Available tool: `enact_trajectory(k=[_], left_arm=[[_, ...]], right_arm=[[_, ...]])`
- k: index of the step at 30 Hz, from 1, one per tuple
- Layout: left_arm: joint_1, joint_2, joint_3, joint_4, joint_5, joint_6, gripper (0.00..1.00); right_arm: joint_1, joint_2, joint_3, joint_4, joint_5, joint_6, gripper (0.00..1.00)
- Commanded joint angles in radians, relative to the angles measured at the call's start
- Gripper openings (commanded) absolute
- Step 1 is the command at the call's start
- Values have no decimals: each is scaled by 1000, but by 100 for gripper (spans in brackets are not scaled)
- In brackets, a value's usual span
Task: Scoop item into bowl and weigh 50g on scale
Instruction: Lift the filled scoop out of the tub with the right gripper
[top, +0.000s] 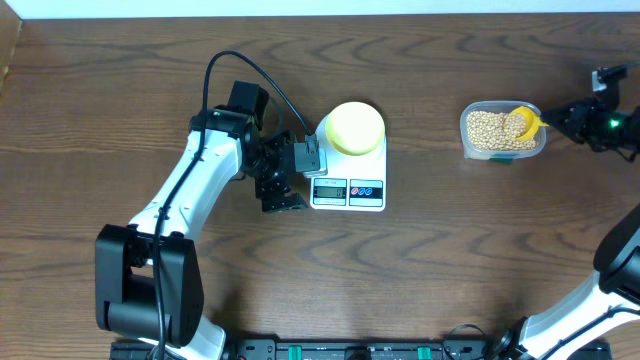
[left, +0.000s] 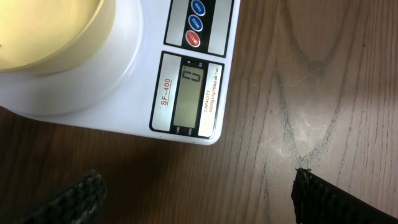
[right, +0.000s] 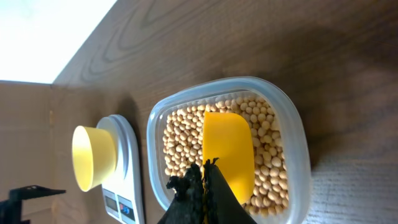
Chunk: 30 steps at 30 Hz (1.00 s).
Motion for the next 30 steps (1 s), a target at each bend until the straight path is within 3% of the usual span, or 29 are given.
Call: enact_trajectory(k=[1, 16, 30], left_arm=[[5, 6, -2, -4, 16, 10, 98], [5, 6, -2, -5, 16, 10, 98], [5, 6, -2, -4, 16, 10, 98]], right_arm=[[-21, 1, 8, -11, -69, 6, 1], [-108, 1, 8, -19, -270, 74, 1], [-70, 1, 8, -19, -398, 80, 1]])
